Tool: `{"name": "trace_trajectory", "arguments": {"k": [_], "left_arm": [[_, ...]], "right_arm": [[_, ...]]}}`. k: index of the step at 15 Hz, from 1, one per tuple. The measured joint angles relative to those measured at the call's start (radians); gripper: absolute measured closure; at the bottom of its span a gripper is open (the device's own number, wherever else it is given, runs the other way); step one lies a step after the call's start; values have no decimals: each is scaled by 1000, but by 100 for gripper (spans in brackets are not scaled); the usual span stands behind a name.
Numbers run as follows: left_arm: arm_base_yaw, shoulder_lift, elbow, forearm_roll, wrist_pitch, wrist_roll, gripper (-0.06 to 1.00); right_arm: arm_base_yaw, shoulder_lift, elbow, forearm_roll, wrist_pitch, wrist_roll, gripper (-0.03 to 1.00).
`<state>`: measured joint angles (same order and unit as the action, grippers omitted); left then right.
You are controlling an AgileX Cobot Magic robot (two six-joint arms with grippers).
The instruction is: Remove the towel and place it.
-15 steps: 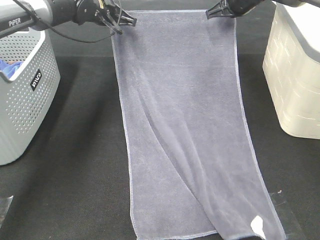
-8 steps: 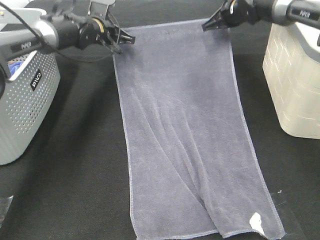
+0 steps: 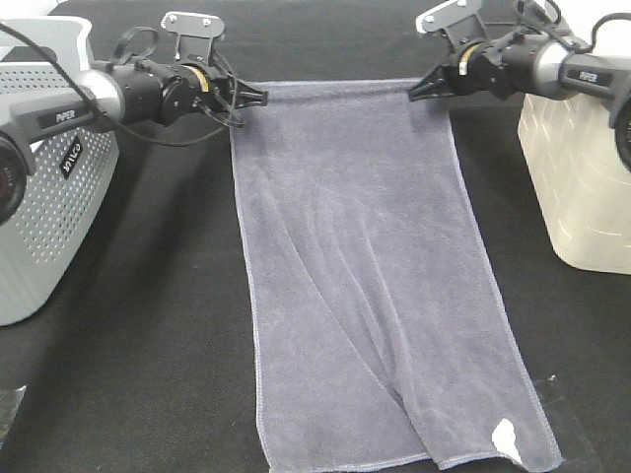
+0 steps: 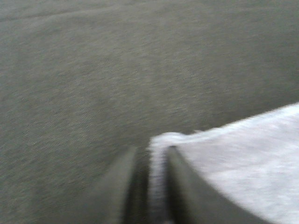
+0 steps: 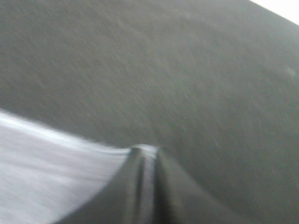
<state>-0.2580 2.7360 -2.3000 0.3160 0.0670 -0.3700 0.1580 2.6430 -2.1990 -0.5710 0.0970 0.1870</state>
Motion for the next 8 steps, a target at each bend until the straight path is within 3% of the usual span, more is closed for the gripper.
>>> {"name": "trace_trajectory", "arguments": {"k": [1,3,5,8], "left_arm": [[8,1,0,-5,14,-2,48],[16,1,0,-28,23,-4,29],[16,-2,0,-66,27,-4,24],[16,-30,0,-89,29,-4,24]], "right_arm": [[-12,0,0,-1,15,0,51],[-18,0,0,-4,38,0,22],[-18,-3,0,-5,69,0,13],[-18,-40,0,19,96,6,11]]}}
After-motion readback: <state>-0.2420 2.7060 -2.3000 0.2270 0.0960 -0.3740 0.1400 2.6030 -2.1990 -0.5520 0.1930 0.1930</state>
